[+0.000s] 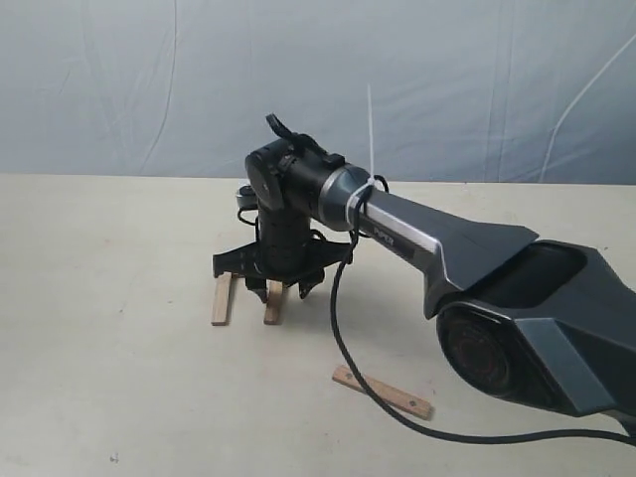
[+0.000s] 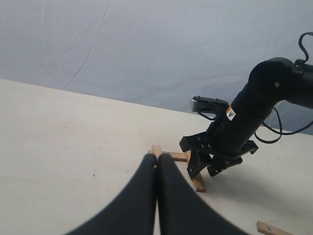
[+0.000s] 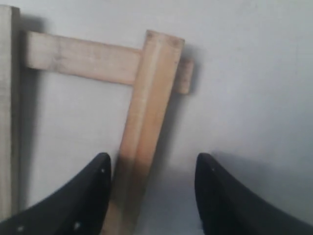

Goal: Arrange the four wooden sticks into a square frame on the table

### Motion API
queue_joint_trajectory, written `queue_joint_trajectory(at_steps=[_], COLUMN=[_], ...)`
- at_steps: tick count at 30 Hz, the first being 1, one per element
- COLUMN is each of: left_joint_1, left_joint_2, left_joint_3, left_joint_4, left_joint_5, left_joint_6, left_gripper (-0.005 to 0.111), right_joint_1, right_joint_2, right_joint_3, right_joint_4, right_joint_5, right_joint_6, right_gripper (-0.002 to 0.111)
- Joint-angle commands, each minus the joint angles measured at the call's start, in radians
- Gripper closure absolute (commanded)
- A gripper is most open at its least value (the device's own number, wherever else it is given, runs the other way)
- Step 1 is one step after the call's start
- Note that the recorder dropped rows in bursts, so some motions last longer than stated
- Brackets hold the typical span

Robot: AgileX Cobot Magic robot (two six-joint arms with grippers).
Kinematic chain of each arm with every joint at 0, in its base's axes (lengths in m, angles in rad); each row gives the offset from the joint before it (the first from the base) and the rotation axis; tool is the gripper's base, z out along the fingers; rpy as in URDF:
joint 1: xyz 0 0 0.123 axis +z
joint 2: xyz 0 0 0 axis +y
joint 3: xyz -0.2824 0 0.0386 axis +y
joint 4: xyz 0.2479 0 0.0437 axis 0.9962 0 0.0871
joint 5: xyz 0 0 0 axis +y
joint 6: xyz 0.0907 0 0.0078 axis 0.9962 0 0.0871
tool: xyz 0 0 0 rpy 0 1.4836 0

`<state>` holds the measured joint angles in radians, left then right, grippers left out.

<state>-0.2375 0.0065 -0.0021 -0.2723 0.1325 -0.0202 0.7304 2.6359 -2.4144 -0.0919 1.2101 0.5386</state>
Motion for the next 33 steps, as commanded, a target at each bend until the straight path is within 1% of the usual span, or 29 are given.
queue_joint_trajectory(at_steps=[1,2,3,4,6,9,13,16,20,22,23,24,25,27,30,33], left_joint_1=[-0.004,-0.004,-0.004,-0.004,-0.004,-0.004,-0.004,-0.004,-0.004,-0.004,-0.004,-0.004,-0.004,-0.004,-0.004,-0.004], left_joint_2=[-0.006,-0.006,-0.006,-0.006,-0.006,-0.006,-0.006,-0.006,-0.006,-0.006,-0.006,-0.006,-0.006,-0.006,-0.006,-0.006], left_joint_3=[0.002,0.002,0.002,0.002,0.002,0.002,0.002,0.002,0.002,0.002,0.002,0.002,0.002,0.002,0.002,0.002], left_joint_4=[-0.007,-0.007,-0.007,-0.007,-0.005,0.0,0.003,0.003,0.003,0.003,0.003,0.003,0.003,0.001,0.001,-0.001], left_joint_5=[0.002,0.002,0.002,0.002,0.002,0.0,-0.001,-0.001,-0.001,-0.001,-0.001,-0.001,0.001,0.002,0.002,0.002], left_joint_6=[0.002,0.002,0.002,0.002,0.002,0.002,0.002,0.002,0.002,0.002,0.002,0.002,0.004,0.004,0.002,0.002], left_gripper=[0.107,0.107,0.107,0.107,0.107,0.107,0.107,0.107,0.107,0.107,0.107,0.107,0.107,0.107,0.107,0.107], right_joint_1=[0.003,0.003,0.003,-0.002,-0.022,-0.035,-0.044,-0.059,-0.082,-0.097,-0.117,-0.128,-0.139,-0.141,-0.131,-0.125], right_joint_2=[0.009,0.009,0.009,0.009,0.0,-0.051,-0.187,-0.293,-0.464,-0.552,-0.64,-0.676,-0.733,-0.777,-0.777,-0.777], right_joint_3=[0.002,0.002,0.002,0.0,-0.005,-0.003,0.097,0.24,0.524,0.685,0.861,0.941,1.081,1.227,1.337,1.382], right_joint_4=[-0.007,-0.01,-0.019,-0.023,-0.019,-0.099,-0.094,-0.116,-0.162,-0.157,-0.134,-0.13,-0.128,-0.128,-0.06,-0.06], right_joint_5=[-0.018,-0.018,-0.018,-0.016,0.011,0.011,0.011,0.011,-0.001,-0.121,-0.251,-0.309,-0.404,-0.528,-0.633,-0.655], right_joint_6=[0.012,0.012,0.014,0.031,0.041,0.034,0.025,0.037,0.164,0.231,0.291,0.324,0.385,0.464,0.487,0.49], right_gripper=[0.071,0.081,0.102,0.108,0.108,0.109,0.109,0.109,0.109,0.109,0.109,0.109,0.109,0.109,0.109,0.109])
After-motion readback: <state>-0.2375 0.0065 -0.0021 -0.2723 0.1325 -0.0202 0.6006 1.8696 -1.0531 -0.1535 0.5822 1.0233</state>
